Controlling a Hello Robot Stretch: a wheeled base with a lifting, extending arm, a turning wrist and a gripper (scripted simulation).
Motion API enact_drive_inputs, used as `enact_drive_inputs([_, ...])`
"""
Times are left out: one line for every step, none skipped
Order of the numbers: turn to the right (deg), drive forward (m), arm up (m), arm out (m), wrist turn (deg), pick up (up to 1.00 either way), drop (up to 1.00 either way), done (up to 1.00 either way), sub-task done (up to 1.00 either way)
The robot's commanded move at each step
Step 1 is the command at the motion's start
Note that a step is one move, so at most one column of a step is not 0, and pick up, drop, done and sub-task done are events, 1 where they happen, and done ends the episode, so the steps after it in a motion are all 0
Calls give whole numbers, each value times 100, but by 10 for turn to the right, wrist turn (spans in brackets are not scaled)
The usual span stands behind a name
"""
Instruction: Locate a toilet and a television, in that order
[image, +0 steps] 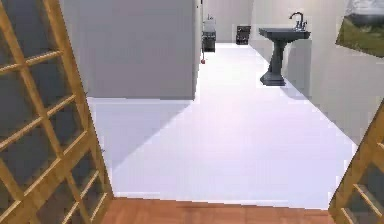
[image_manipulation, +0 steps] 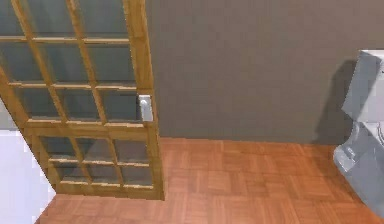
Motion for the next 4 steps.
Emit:
enact_drive_inputs([0, 100, 0, 0, 0, 0, 0, 0, 0])
enact_drive_inputs([0, 35, 0, 0, 0, 0, 0, 0, 0])
enact_drive_inputs([-330, 0, 0, 0, 0, 0, 0, 0, 0])
enact_drive_inputs([0, 100, 0, 0, 0, 0, 0, 0, 0])
